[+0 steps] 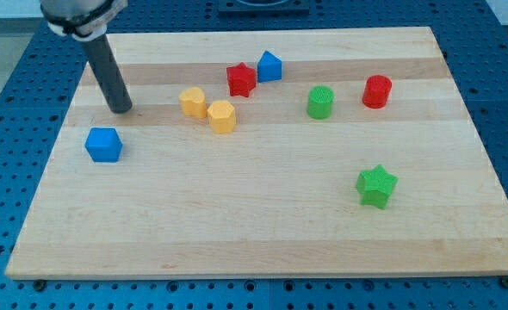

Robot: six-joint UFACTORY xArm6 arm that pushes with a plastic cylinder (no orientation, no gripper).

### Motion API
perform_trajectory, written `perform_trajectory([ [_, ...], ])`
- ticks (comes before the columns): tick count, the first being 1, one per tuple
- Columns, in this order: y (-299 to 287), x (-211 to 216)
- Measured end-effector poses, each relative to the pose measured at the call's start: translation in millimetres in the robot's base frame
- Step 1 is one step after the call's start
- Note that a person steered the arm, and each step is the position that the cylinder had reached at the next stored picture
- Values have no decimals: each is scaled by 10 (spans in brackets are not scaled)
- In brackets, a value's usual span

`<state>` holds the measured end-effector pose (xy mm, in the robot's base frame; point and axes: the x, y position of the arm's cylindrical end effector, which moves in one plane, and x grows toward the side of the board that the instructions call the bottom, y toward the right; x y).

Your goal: Point your arm to the bottom side of the blue cube

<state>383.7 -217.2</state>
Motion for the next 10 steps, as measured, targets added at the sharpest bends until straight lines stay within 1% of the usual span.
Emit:
perform_trajectory([
  [1,248,147],
  [2,465,178],
  [3,518,414],
  [4,518,486],
  [6,516,1030],
  [7,424,1482],
  [8,170,1627],
  [9,-187,1327],
  [10,-262,1121],
])
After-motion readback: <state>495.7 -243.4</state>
